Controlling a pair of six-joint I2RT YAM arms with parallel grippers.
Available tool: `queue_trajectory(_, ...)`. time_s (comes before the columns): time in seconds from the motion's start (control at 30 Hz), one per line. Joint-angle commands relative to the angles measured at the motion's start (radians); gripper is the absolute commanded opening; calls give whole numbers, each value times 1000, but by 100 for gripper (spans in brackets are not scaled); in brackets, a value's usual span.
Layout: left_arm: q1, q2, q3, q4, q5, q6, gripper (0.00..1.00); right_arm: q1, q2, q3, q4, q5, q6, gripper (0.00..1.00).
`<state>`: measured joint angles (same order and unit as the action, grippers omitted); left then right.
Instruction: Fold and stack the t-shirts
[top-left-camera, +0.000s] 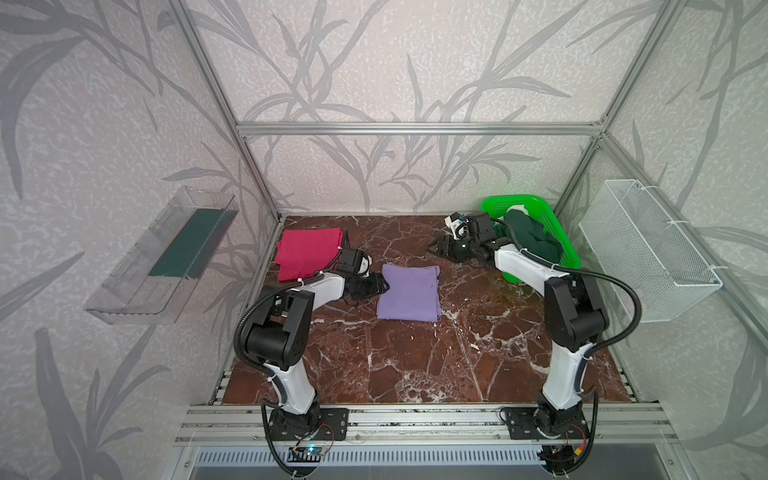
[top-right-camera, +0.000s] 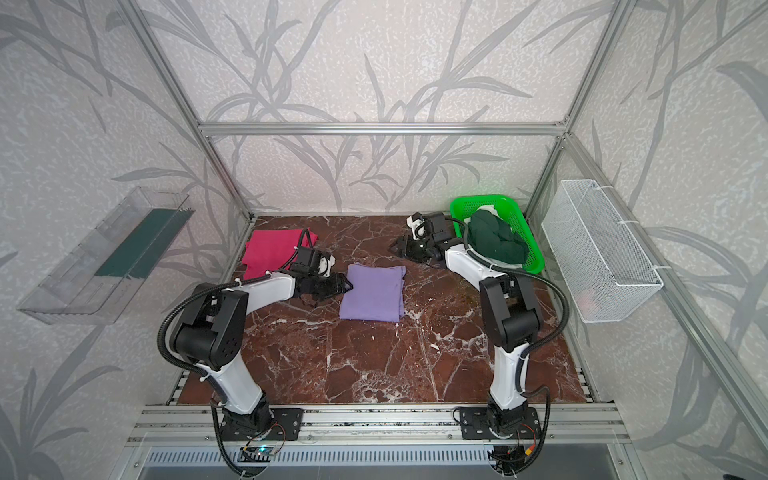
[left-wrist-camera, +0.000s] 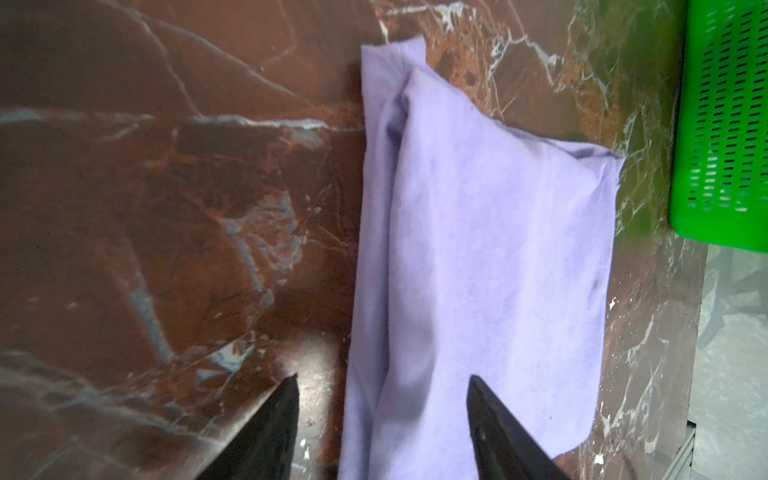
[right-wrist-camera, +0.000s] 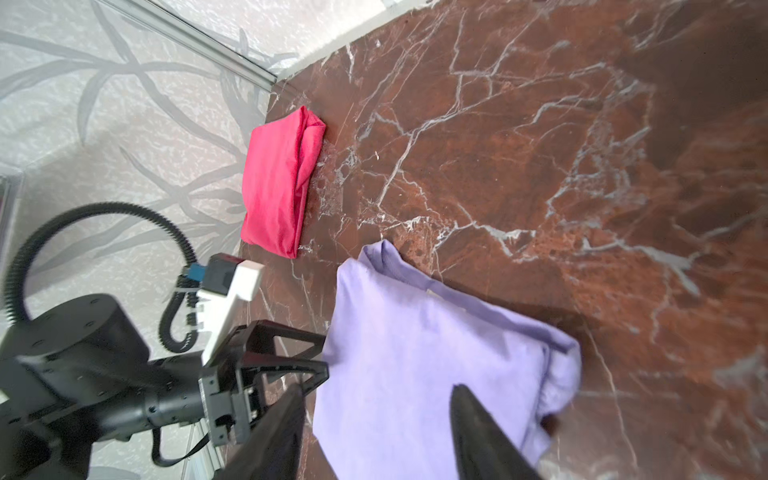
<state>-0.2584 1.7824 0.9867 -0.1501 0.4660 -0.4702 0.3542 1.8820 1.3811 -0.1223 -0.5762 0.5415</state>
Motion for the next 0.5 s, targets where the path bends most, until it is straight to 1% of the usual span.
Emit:
queue_trajectory(0.0,-15,33,32,-43,23,52,65,16,-107,-129,-118,89,-102,68)
queue_trajectory(0.13,-27,95,77,-80,36,75,65,34,-268,-314,-163,161,-152,80)
queue_trajectory(0.23,-40,120,86,-83,19,78,63,63,-381,-432,-176,222,-166,86)
queue_trajectory(0.3,-48,150,110,-105,14,83,57,96,-451,-495,-173,254,-164,90)
queue_trajectory(0.37,-64,174,125,-108,-4,88,49,141,-522,-545,-172,294,-152,92)
queue_trajectory(0.4,-71,183,134,-109,-11,90,45,164,-550,-562,-173,315,-145,93)
queue_trajectory(0.47,-86,194,163,-128,-28,94,31,235,-607,-580,-185,377,-134,95)
